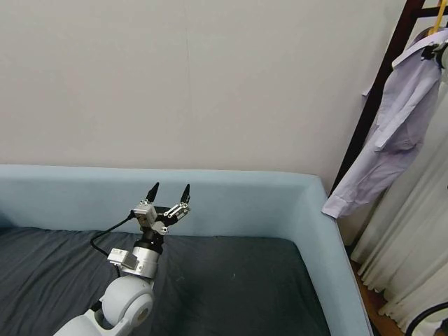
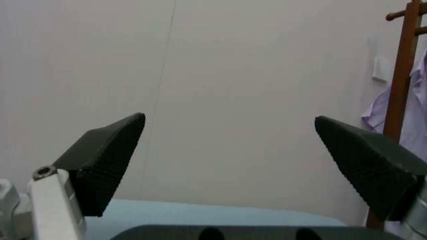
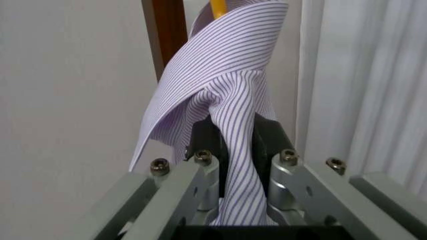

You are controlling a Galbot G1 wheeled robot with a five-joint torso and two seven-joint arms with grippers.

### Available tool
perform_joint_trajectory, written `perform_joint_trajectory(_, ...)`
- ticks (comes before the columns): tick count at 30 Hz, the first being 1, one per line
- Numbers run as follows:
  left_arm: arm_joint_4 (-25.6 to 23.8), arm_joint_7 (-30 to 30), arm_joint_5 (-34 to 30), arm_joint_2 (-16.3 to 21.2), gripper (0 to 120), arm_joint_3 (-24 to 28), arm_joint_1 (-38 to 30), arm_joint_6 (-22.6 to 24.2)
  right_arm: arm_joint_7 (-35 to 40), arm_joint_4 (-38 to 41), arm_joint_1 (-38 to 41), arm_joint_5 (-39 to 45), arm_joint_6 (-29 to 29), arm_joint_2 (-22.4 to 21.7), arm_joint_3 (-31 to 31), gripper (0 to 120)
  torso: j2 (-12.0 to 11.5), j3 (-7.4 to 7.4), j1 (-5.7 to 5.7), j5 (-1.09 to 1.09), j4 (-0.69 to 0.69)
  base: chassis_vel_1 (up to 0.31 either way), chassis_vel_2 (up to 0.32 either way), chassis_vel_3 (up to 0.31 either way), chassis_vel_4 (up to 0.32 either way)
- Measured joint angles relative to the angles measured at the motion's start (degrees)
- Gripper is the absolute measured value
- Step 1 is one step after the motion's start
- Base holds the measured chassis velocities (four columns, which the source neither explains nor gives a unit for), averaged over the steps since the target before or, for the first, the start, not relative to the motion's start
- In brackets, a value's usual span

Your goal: Pick up the clothes from the sofa and hang them on the clothes hanger.

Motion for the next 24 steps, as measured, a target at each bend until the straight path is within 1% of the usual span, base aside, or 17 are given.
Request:
perform_joint_trajectory(3,-0.3,0.0,0.03,-0.03,100,-0.1,0.33,0.0,1.64,0.21,-0.17,2.78,-0.08,0.32,0.41,8,0.0,0.0,0.0,-0.02,0.02,0.0,0.0,0.0,0.0)
perform_joint_trajectory(6,-0.35,0.0,0.05,-0.02,100,-0.15,0.42,0.0,1.87,0.43,-0.3,3.37,-0.08,0.31,0.49,8,0.0,0.0,0.0,-0.02,0.02,0.0,0.0,0.0,0.0)
perform_joint_trajectory(8,-0.48,0.0,0.17,0.04,100,-0.34,0.78,0.01,2.55,1.24,-0.88,5.21,0.37,0.55,0.66,8,0.0,0.0,0.0,-0.01,0.0,0.0,0.0,0.0,0.0)
perform_joint_trajectory(12,-0.76,-0.02,0.26,0.01,100,-0.44,1.06,0.06,2.67,1.02,-1.14,5.31,1.12,1.36,0.81,8,0.0,0.0,0.0,-0.01,0.02,0.0,0.0,0.0,0.0)
perform_joint_trajectory(20,-1.12,-0.06,0.35,0.13,100,-0.93,1.71,0.08,2.73,-0.65,-0.77,4.82,2.25,3.45,1.14,8,0.0,0.0,0.0,0.0,0.01,0.0,0.0,0.0,0.0)
perform_joint_trajectory(24,-1.15,-0.07,0.42,-0.05,100,-0.93,1.74,0.09,4.67,-1.26,-0.7,3.43,2.7,4.73,1.25,7,0.0,0.0,0.0,0.0,0.0,0.0,0.0,0.0,0.0)
